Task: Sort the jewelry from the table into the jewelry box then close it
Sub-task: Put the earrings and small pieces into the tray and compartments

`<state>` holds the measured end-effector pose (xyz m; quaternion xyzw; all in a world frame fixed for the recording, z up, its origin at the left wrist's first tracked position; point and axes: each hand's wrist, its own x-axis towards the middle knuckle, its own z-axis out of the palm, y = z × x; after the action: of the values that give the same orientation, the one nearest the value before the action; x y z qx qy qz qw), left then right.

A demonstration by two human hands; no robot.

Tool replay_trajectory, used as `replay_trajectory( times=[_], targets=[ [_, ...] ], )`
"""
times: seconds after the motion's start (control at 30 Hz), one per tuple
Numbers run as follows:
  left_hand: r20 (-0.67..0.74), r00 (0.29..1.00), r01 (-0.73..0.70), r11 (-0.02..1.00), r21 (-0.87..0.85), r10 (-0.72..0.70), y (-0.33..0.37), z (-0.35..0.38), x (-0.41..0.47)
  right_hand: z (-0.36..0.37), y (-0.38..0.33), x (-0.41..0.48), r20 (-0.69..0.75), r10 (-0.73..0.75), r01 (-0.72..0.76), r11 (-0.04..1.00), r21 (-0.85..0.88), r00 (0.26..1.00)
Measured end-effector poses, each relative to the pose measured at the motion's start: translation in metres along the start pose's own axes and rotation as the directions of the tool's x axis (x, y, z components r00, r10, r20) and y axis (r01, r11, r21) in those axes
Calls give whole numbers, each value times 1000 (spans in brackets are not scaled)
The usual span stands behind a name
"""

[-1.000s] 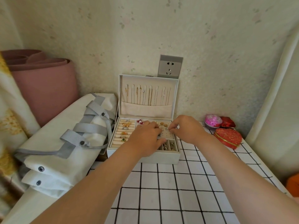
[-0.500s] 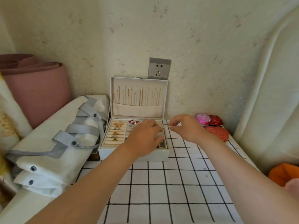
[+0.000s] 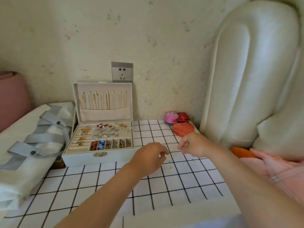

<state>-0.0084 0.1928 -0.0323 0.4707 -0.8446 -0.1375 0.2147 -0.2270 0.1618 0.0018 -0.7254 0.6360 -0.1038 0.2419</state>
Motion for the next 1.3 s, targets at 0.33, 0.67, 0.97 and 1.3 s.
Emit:
replay_trajectory(
  times=[0.33,0.67,0.97,1.3],
  targets=[
    [80,991,104,994,11,-105,12,30,18,-1,38,-8,15,158,-156,981,-112,987],
    [114,982,146,989,25,-148,13,32,24,10,34,4,7,210,-208,969,-137,978],
    [-8,986,163,983,-80,-164,8,29,20,14,27,2,103,173,-172,985,-10,980],
    [-166,935,223,882,-416,-315,-1,-11,14,14,-57,-1,-110,28,41,817,576,994]
  ],
)
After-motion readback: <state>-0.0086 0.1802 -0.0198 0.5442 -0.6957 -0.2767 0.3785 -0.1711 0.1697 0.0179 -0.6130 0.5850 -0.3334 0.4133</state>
